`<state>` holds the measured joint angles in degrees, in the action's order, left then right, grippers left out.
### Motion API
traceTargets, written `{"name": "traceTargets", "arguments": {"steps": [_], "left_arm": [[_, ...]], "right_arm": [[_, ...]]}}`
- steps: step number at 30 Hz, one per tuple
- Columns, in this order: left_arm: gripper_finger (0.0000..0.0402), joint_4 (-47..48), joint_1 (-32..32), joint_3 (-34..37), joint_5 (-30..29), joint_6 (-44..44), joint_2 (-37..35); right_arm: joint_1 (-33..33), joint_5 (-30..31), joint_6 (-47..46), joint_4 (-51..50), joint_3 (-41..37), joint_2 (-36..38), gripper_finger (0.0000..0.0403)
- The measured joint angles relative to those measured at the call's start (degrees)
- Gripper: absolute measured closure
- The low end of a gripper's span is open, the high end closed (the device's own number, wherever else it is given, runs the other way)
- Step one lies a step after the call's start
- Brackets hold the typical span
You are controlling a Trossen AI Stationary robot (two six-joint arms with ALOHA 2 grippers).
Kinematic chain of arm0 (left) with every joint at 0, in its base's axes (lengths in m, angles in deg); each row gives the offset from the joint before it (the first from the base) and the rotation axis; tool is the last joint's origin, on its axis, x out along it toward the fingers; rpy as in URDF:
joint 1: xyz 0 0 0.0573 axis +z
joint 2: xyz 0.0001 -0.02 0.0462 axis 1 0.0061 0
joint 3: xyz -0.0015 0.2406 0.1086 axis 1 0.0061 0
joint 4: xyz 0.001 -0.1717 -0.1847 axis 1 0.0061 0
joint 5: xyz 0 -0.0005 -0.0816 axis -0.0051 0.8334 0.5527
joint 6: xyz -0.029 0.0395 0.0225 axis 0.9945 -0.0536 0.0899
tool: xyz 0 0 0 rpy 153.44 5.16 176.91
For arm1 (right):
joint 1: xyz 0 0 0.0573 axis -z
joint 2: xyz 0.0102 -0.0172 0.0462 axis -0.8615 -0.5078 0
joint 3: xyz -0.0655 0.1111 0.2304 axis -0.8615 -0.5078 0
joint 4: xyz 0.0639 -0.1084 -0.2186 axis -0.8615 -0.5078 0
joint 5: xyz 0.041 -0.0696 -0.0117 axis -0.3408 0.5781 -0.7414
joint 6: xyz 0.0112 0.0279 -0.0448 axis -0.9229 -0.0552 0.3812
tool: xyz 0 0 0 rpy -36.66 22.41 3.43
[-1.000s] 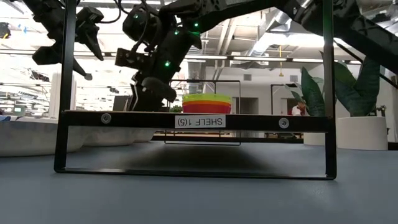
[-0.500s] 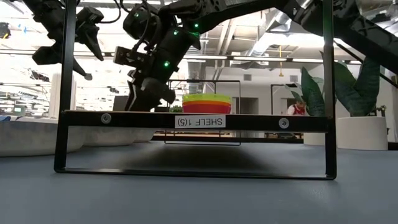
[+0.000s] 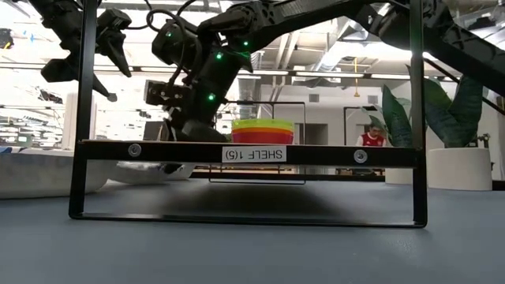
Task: Place and stack bowls onto a shelf
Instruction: Put the white patterned plate on the shelf
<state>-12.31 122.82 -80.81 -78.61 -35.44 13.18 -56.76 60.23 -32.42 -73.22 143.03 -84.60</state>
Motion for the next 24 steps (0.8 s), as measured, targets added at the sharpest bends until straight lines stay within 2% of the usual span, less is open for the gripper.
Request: {"name": "traceTargets", "arguments": {"steps": [9, 18, 24], "left_arm": [[0.0129, 0.0, 0.0, 0.0, 0.0, -0.1, 0.0], [0.0129, -0.1, 0.0, 0.0, 0.0, -0.1, 0.0], [0.0129, -0.1, 0.0, 0.0, 0.0, -0.1, 0.0]], "right_arm": [[-0.7, 3.0, 1.8, -0.9, 0.0, 0.2, 0.0242], [-0.6, 3.0, 1.7, 2.5, 0.0, 0.1, 0.0244], [-0.6, 3.3, 1.5, 3.4, 0.0, 0.1, 0.0296]]}}
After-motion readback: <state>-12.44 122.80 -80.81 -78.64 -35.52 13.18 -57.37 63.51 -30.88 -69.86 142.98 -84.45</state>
